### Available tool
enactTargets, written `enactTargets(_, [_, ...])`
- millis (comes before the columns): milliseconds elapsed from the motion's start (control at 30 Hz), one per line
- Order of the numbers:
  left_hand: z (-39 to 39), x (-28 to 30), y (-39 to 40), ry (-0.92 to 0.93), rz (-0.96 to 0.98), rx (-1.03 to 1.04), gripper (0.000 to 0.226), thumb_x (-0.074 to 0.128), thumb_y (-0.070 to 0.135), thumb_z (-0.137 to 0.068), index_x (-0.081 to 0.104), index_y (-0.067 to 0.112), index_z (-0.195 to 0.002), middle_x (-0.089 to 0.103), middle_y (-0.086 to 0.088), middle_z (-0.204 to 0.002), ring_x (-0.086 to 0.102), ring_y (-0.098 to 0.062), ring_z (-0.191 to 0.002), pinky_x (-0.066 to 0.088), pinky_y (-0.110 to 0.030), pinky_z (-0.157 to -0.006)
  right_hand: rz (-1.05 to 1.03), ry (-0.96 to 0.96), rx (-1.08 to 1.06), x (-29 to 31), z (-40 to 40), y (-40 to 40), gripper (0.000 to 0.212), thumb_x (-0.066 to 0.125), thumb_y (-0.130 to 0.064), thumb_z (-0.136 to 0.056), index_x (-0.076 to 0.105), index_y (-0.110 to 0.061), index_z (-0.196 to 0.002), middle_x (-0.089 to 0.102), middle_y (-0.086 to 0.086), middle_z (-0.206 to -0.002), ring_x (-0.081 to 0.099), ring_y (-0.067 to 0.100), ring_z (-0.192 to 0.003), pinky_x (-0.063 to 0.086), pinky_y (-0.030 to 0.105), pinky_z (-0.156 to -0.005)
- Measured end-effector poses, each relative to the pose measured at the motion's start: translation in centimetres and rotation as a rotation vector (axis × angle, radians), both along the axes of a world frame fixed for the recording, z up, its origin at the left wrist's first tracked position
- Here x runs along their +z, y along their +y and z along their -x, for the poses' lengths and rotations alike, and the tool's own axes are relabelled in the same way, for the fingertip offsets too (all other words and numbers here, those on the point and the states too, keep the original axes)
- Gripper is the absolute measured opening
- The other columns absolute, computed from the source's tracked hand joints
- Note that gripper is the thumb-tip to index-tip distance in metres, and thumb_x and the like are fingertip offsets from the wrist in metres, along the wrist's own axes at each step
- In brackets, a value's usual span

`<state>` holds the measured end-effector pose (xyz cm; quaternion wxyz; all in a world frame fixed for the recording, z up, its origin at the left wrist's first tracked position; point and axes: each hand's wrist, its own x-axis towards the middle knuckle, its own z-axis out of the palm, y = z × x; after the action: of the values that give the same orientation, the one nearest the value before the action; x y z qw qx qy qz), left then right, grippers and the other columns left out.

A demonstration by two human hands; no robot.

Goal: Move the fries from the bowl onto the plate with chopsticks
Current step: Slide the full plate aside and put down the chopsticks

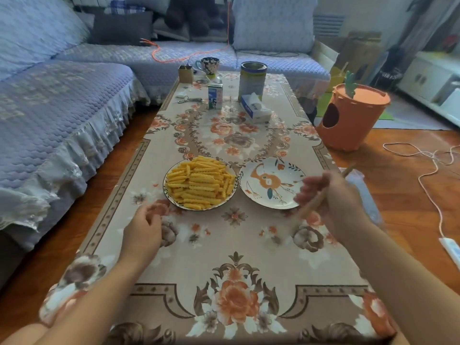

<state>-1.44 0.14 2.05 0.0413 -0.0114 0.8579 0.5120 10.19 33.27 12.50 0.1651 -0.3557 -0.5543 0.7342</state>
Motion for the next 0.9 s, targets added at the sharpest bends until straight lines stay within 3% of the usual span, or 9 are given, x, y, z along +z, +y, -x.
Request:
enactTargets(100, [-2.2,-2.7,-2.5,0.308,0.493,-0.156,0.04,0.041,0.023,-0.096,0.066,0.011,-0.125,0.065,-0.01,-0.116,0.057,-0.029,-0.108,0.048,-0.044,-0.095,-0.687,0.265,-0.032,1.4,-1.9,-3.2,0.04,0.042,-0.029,-0.105,0.073,-0.018,-0.083,0.063,0.017,-0.088,0.06,0.019,-0.067,0.049,0.026,-0.052])
enactTargets(167, [-3.0,-4.5,-3.3,0.401,0.67,-0.244,0.048,0.039,0.029,-0.09,0.069,0.008,-0.121,0.064,-0.01,-0.117,0.055,-0.03,-0.108,0.05,-0.047,-0.094,-1.12,0.538,0.152,-0.5,-3.6,-5.3,0.038,0.044,-0.032,-0.107,0.071,-0.016,-0.086,0.06,0.012,-0.086,0.058,0.021,-0.064,0.048,0.03,-0.051])
enactTargets(300, [-3.6,-4.1,-2.8,0.425,0.675,-0.216,0.042,0.047,0.024,-0.088,0.07,0.009,-0.12,0.063,-0.009,-0.116,0.055,-0.028,-0.108,0.051,-0.046,-0.093,-1.887,0.39,0.655,-8.3,-6.5,-8.7,0.028,0.053,-0.025,-0.106,0.072,-0.007,-0.094,0.062,0.005,-0.092,0.056,0.015,-0.075,0.052,0.027,-0.062])
enactTargets(367, [-3.6,-4.0,-2.9,0.431,0.68,-0.203,0.036,0.053,0.017,-0.09,0.069,0.007,-0.12,0.063,-0.011,-0.118,0.055,-0.029,-0.111,0.051,-0.047,-0.096,-1.972,0.254,0.751,-10.5,-6.9,-9.5,0.009,0.074,-0.012,-0.087,0.07,-0.01,-0.095,0.062,0.003,-0.096,0.056,0.017,-0.083,0.052,0.026,-0.07])
enactTargets(433, [-3.7,-4.1,-2.9,0.424,0.67,-0.182,0.033,0.062,0.01,-0.089,0.069,0.005,-0.12,0.061,-0.013,-0.12,0.054,-0.03,-0.113,0.051,-0.047,-0.098,-1.936,0.074,0.796,-11.8,-6.4,-9.9,0.037,0.084,-0.005,-0.063,0.071,-0.01,-0.097,0.062,0.005,-0.099,0.059,0.018,-0.086,0.056,0.027,-0.073])
enactTargets(500, [-3.7,-4.1,-2.8,0.43,0.671,-0.169,0.032,0.065,0.008,-0.087,0.07,0.005,-0.119,0.061,-0.014,-0.121,0.054,-0.03,-0.113,0.05,-0.047,-0.098,-1.908,-0.03,0.794,-12.1,-5.6,-10.5,0.046,0.085,-0.002,-0.055,0.071,-0.008,-0.099,0.061,0.007,-0.101,0.061,0.021,-0.087,0.059,0.03,-0.074])
enactTargets(633, [-3.5,-4.2,-2.7,0.445,0.681,-0.171,0.031,0.064,0.008,-0.086,0.07,0.006,-0.116,0.061,-0.013,-0.12,0.054,-0.03,-0.112,0.05,-0.046,-0.097,-1.929,-0.107,0.855,-12.2,-4.7,-11.3,0.042,0.085,-0.008,-0.06,0.071,-0.006,-0.099,0.062,0.01,-0.101,0.062,0.023,-0.087,0.06,0.033,-0.073])
enactTargets(800, [-3.5,-4.1,-2.8,0.443,0.677,-0.164,0.029,0.063,0.01,-0.087,0.069,0.008,-0.115,0.06,-0.012,-0.121,0.053,-0.028,-0.112,0.05,-0.045,-0.097,-2.014,-0.16,0.95,-12.9,-4.8,-11.4,0.031,0.06,-0.006,-0.085,0.062,0.002,-0.115,0.058,0.017,-0.109,0.055,0.033,-0.097,0.056,0.043,-0.082])
enactTargets(900, [-3.6,-4.3,-2.7,0.452,0.683,-0.16,0.028,0.063,0.009,-0.087,0.069,0.008,-0.114,0.06,-0.013,-0.12,0.053,-0.029,-0.112,0.051,-0.046,-0.096,-2.019,-0.184,0.977,-12.7,-5.0,-11.2,0.033,0.06,-0.007,-0.087,0.062,0.002,-0.119,0.059,0.017,-0.112,0.056,0.033,-0.1,0.057,0.043,-0.085])
